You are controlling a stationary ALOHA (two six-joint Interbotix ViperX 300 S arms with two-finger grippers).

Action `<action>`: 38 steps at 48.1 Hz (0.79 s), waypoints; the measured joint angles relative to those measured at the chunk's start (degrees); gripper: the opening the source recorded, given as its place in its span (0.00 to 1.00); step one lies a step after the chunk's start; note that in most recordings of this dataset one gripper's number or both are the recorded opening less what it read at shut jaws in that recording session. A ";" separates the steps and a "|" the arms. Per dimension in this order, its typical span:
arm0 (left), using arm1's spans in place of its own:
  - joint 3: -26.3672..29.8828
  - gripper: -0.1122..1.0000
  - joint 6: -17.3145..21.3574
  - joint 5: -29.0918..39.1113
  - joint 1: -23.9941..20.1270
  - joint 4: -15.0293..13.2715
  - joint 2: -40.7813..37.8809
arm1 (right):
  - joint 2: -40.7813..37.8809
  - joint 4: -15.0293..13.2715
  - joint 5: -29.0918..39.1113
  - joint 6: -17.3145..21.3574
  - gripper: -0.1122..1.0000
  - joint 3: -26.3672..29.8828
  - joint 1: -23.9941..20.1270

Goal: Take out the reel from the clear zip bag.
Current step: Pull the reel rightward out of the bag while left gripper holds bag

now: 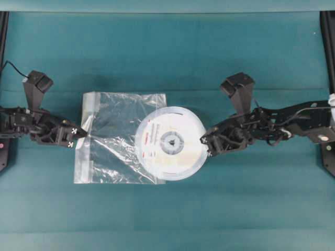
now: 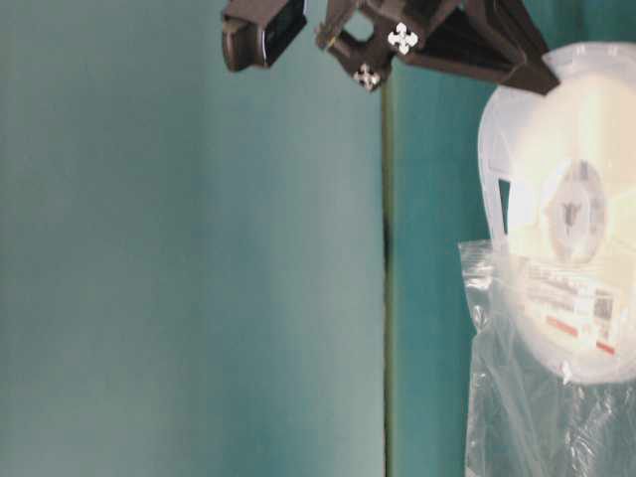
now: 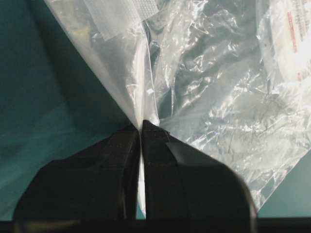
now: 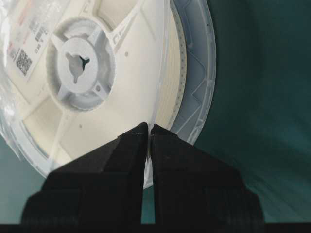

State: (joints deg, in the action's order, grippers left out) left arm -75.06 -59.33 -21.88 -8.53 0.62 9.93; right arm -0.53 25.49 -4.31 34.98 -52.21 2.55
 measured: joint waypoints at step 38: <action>-0.09 0.12 0.00 0.09 0.00 0.00 0.00 | 8.96 2.20 0.18 0.00 0.15 -9.40 0.26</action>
State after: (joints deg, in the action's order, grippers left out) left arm -75.15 -59.33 -21.80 -8.53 0.62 9.93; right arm 8.44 27.69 -4.13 34.98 -61.61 2.81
